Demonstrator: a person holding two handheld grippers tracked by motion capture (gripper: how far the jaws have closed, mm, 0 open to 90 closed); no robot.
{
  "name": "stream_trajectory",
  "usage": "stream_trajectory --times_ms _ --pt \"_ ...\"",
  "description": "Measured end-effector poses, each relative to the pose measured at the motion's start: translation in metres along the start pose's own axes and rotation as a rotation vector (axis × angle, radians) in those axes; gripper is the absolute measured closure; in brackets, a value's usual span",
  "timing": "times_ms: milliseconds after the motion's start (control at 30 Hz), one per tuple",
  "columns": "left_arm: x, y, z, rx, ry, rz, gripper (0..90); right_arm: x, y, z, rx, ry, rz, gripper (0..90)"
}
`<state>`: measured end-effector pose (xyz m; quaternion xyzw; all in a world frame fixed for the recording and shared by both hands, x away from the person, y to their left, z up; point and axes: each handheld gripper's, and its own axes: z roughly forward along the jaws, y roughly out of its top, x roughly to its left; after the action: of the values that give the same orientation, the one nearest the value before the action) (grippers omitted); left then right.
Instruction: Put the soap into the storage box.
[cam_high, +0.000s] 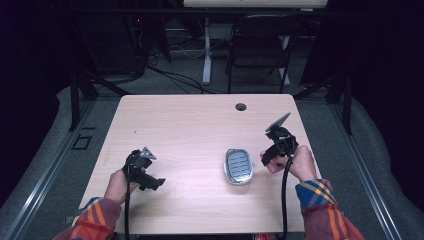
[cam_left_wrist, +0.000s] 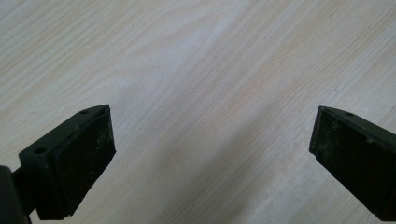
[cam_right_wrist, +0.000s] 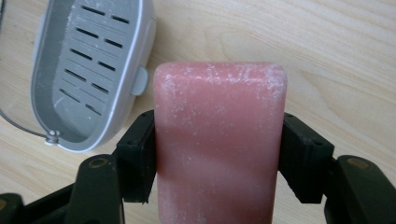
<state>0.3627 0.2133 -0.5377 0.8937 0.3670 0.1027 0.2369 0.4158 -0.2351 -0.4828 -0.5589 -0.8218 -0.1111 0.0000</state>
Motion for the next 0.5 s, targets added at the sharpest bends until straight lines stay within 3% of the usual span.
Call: stream_trajectory --times_ms 233,333,500 --pt "0.000 0.000 0.000 0.003 -0.005 0.005 0.2 0.006 0.006 -0.004 -0.002 0.012 -0.011 36.6" --pt "0.000 0.000 0.000 0.003 -0.005 0.008 0.2 0.006 0.009 -0.008 0.028 0.008 -0.035 36.7" --pt "0.000 0.000 -0.001 -0.014 -0.003 0.004 0.1 0.007 0.011 -0.013 0.036 0.001 -0.036 36.6"
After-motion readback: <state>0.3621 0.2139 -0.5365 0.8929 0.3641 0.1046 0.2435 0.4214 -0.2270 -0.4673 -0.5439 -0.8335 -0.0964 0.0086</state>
